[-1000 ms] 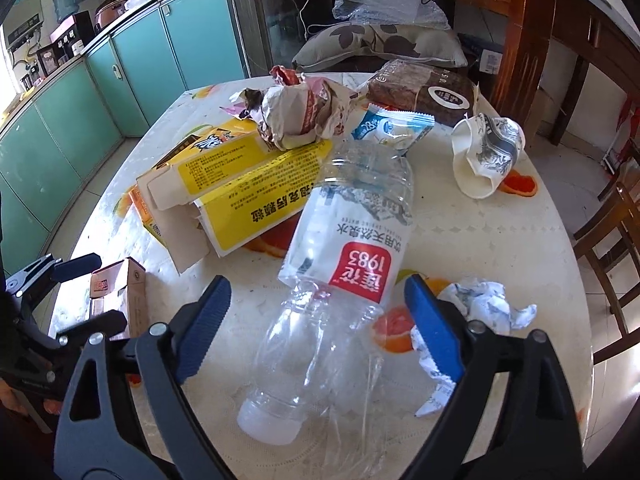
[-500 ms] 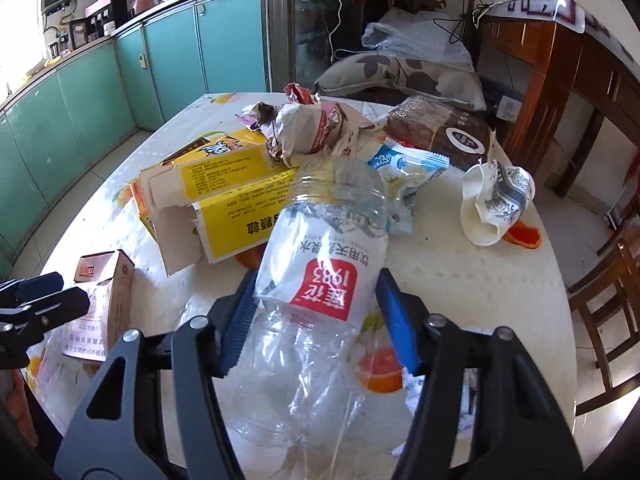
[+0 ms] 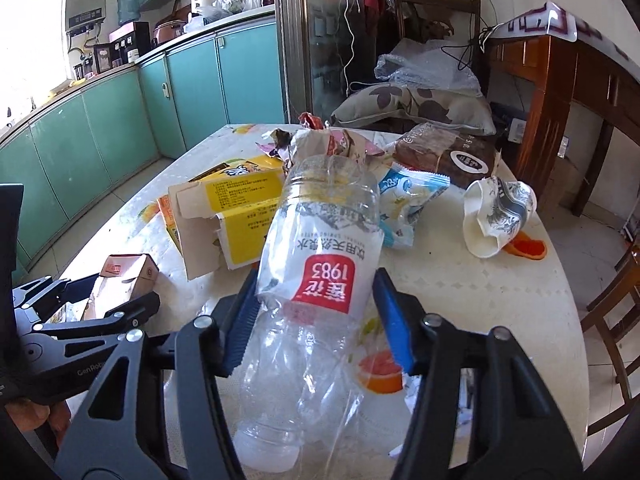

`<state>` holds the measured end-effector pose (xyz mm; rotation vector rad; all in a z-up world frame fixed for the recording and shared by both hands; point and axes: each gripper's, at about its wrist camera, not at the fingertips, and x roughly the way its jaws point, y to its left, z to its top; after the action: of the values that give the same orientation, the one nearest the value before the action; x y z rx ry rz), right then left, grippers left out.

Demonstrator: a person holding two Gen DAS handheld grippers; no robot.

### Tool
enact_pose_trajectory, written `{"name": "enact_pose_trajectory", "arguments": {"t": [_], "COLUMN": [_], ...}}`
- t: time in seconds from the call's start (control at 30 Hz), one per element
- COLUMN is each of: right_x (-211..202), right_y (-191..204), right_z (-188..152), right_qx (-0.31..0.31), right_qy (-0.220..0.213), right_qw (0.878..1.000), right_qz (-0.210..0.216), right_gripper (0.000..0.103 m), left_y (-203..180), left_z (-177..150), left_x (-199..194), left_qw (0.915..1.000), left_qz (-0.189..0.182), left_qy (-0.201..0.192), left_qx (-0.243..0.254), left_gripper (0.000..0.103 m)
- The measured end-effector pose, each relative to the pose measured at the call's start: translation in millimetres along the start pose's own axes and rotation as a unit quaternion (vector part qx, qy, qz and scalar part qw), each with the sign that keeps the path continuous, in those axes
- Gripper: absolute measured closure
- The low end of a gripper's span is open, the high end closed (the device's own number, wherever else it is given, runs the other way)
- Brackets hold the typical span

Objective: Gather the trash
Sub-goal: 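Grasp the clear plastic water bottle with the right tool while the left tool holds the cigarette box, then lift the cigarette box and water bottle and carry both toward the red bin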

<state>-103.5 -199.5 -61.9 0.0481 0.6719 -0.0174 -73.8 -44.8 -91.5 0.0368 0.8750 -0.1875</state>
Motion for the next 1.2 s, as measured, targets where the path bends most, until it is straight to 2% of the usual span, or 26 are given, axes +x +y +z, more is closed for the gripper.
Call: {"name": "enact_pose_trajectory", "arguments": {"t": [0.1, 0.2, 0.33, 0.6, 0.87, 1.2], "right_x": [-3.6, -8.8, -22.6, -56.5, -76.4, -65.8], "right_y": [4.0, 6.9, 10.2, 20.2, 39.0, 69.6], "right_z": [-0.4, 0.4, 6.5, 16.7, 35.8, 51.1], "right_qx": [-0.002, 0.001, 0.008, 0.023, 0.018, 0.006], "right_qy": [-0.001, -0.001, -0.012, -0.044, -0.083, -0.097], "right_qw": [1.000, 1.000, 1.000, 0.998, 0.995, 0.994], "right_qz": [0.012, 0.015, 0.004, -0.029, -0.045, -0.048], "right_gripper": [0.049, 0.049, 0.050, 0.052, 0.052, 0.052], "left_y": [7.1, 6.9, 7.2, 26.1, 42.5, 55.3], "left_z": [2.9, 3.1, 6.8, 28.1, 57.5, 84.6], "left_x": [-3.5, -8.9, -26.3, -64.0, -82.6, -79.1], "left_qw": [0.9993, 0.9987, 0.9974, 0.9917, 0.9833, 0.9760], "left_qz": [-0.037, -0.050, -0.050, -0.059, -0.077, -0.106], "left_qy": [-0.001, -0.007, -0.035, -0.095, -0.151, -0.178], "left_qx": [-0.008, 0.004, 0.037, 0.064, 0.067, 0.068], "left_gripper": [0.050, 0.051, 0.051, 0.051, 0.051, 0.051]}}
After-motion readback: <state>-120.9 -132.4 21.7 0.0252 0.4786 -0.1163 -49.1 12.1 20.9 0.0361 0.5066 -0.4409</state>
